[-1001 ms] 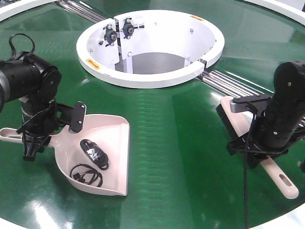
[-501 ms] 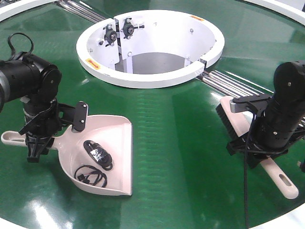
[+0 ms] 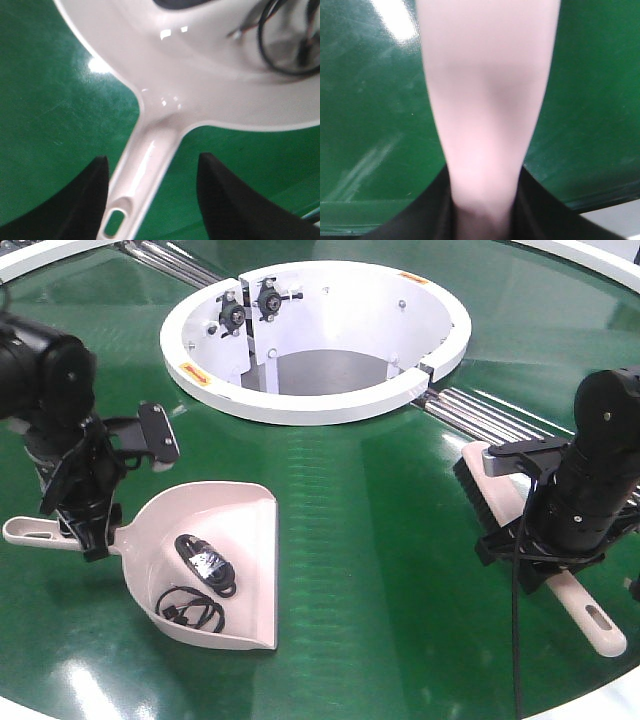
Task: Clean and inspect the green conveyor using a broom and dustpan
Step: 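Release the dustpan handle and raise the left gripper away, then release the brush and raise the right gripper away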
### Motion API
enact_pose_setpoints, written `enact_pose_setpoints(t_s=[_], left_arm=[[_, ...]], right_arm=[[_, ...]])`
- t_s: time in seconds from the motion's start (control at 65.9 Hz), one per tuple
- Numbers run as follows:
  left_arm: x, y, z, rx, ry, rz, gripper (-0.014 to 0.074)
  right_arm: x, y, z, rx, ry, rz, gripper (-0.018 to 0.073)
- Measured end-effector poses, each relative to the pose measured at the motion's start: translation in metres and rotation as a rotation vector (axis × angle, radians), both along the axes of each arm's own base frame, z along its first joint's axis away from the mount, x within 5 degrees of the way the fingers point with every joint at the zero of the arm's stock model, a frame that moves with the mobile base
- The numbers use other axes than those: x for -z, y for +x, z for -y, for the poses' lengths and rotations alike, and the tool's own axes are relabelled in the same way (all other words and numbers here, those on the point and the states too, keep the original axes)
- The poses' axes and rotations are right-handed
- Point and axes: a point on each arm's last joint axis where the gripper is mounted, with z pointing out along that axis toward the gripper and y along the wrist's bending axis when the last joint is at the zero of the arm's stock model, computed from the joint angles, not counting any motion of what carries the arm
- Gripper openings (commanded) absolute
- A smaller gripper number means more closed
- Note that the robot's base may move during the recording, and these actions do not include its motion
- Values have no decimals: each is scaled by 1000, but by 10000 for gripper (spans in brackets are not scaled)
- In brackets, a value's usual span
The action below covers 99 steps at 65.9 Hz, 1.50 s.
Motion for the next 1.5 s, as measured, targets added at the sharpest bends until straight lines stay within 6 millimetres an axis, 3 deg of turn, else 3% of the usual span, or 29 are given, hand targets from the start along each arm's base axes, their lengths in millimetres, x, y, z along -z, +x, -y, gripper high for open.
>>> enact_pose_setpoints(t_s=[0.41, 0.652, 0.94, 1.123, 1.305, 1.502], left_arm=[[-54, -35, 17, -172, -362, 51, 353], [-64, -42, 20, -404, -452, 35, 318], [-72, -49, 18, -485, -480, 50, 281], [-89, -60, 14, -490, -515, 103, 278], [-112, -75, 10, -494, -579, 196, 278], [-130, -89, 4, -481, -607, 271, 278]], right_arm=[[0, 0, 0, 0, 0, 0, -4], [0, 0, 0, 0, 0, 0, -4], [0, 4, -1, 3, 8, 44, -1], [21, 11, 0, -4, -19, -17, 15], [54, 19, 0, -8, -51, -115, 131], [64, 24, 1, 9, -72, -123, 397]])
